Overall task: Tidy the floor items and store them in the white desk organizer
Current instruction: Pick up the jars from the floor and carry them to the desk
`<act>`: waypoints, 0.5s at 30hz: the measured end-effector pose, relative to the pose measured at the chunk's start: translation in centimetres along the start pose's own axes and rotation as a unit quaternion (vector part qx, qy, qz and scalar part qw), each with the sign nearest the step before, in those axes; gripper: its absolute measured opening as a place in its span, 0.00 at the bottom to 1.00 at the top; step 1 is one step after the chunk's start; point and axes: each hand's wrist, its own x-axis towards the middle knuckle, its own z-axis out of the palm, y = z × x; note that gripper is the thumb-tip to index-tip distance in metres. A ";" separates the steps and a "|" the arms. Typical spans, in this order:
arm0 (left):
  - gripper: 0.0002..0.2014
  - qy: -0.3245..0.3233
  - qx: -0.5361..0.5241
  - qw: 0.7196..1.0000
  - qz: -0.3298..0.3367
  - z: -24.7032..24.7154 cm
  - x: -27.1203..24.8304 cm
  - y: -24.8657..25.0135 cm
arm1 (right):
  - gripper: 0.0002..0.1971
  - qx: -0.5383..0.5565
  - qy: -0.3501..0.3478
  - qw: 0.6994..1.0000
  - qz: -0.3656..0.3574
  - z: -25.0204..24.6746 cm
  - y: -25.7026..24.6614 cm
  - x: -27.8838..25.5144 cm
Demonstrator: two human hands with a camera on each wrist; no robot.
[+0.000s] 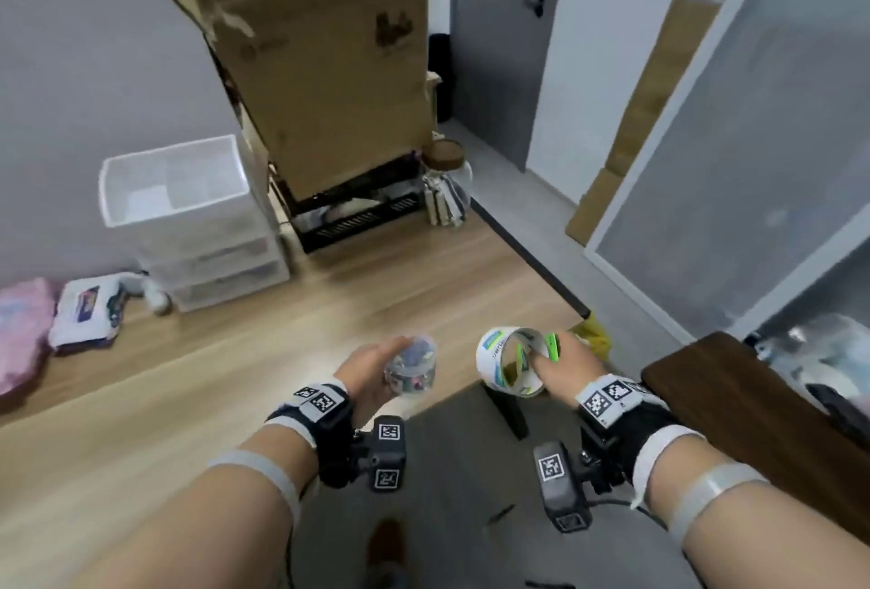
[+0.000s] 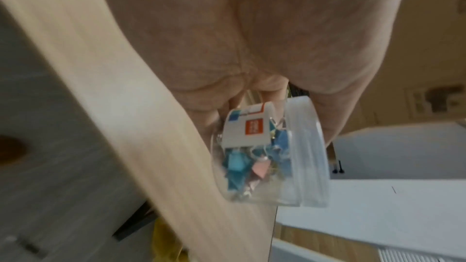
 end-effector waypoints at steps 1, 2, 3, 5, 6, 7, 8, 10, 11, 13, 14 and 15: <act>0.17 0.028 0.004 0.999 0.018 -2.0 0.8 0.9 | 0.12 -0.030 -0.002 0.999 -0.012 1.1 -2.4 1.2; 0.17 0.058 0.017 0.998 0.035 -4.1 1.7 1.6 | 0.11 -0.060 -0.005 0.998 -0.022 2.3 -4.8 2.3; 0.17 0.091 0.044 0.994 0.049 -5.8 2.5 2.1 | 0.09 -0.083 -0.010 0.996 -0.029 3.5 -6.7 3.5; 0.16 0.160 0.104 0.980 0.053 -10.5 4.3 2.7 | 0.08 -0.133 -0.026 0.990 -0.045 7.3 -11.0 6.0; 0.16 0.182 0.121 0.975 0.046 -12.2 5.0 2.7 | 0.08 -0.159 -0.034 0.985 -0.055 8.8 -12.4 6.9; 0.17 0.196 0.127 0.972 0.037 -13.9 5.9 2.5 | 0.08 -0.178 -0.044 0.982 -0.056 10.3 -13.7 7.8; 0.19 0.207 0.128 0.970 0.029 -15.7 6.8 2.3 | 0.08 -0.191 -0.055 0.978 -0.056 12.0 -14.9 8.9; 0.19 0.214 0.138 0.967 0.024 -18.0 8.2 1.6 | 0.10 -0.217 -0.071 0.973 -0.047 14.6 -16.3 10.6; 0.18 0.214 0.150 0.965 0.021 -19.0 9.0 1.2 | 0.11 -0.230 -0.077 0.969 -0.038 16.1 -16.7 11.6; 0.17 0.212 0.165 0.963 0.021 -20.0 10.1 0.9 | 0.11 -0.240 -0.078 0.967 -0.015 17.8 -16.9 12.8; 0.17 0.213 0.165 0.963 0.024 -20.3 10.5 0.9 | 0.12 -0.239 -0.077 0.968 -0.005 18.3 -16.8 13.3; 0.18 0.212 0.166 0.963 0.030 -20.4 11.1 0.9 | 0.14 -0.231 -0.078 0.970 0.005 18.5 -16.8 13.8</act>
